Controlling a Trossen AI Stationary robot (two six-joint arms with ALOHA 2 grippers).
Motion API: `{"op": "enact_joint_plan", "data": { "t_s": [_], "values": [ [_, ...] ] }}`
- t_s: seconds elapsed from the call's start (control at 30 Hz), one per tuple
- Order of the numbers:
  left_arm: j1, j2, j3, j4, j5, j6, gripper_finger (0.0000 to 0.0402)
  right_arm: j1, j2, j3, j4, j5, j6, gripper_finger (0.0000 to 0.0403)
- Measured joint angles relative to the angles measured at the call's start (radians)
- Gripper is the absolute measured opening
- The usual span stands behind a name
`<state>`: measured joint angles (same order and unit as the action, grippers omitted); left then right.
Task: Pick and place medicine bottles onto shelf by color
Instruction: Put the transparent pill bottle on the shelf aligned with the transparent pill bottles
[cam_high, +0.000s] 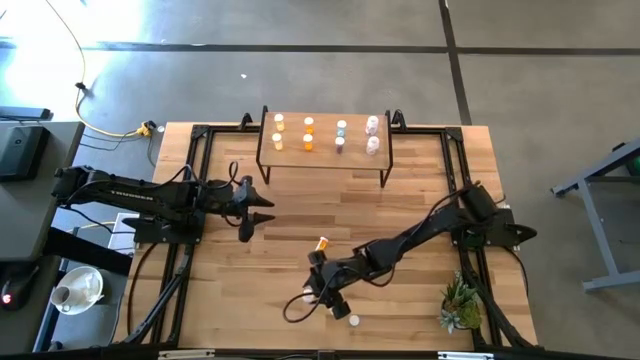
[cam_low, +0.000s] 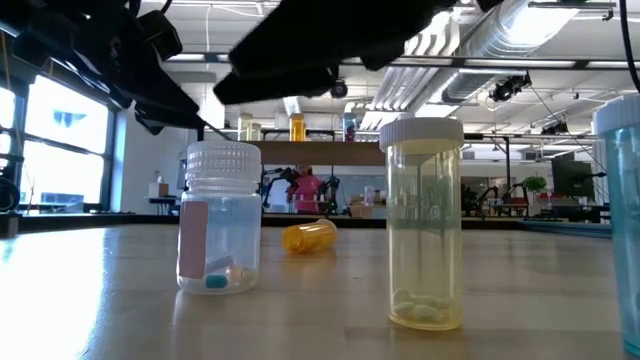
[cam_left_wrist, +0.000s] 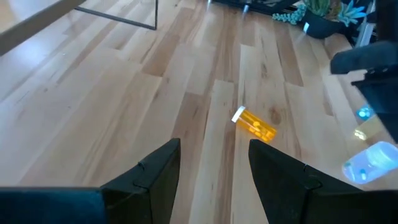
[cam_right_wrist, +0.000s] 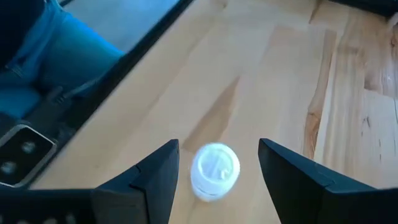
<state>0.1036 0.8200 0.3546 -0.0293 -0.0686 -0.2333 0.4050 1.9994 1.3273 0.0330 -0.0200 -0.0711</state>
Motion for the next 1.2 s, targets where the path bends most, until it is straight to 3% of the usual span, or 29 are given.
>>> {"op": "enact_joint_plan", "data": {
  "t_s": [0.23,0.73,1.2],
  "values": [
    [0.0,0.0,0.0,0.005,-0.023,0.0,0.0181,-0.031,0.019,0.0,0.013,-0.084,0.0,0.0211],
    [0.0,0.0,0.0,0.009,-0.052,-0.001,0.0181,-0.041,0.069,-0.001,0.048,-0.153,-0.065,0.0211],
    [0.0,0.0,0.0,0.011,-0.052,-0.003,0.0181,-0.052,0.084,-0.001,0.057,-0.156,-0.061,0.0211]
  ]
}}
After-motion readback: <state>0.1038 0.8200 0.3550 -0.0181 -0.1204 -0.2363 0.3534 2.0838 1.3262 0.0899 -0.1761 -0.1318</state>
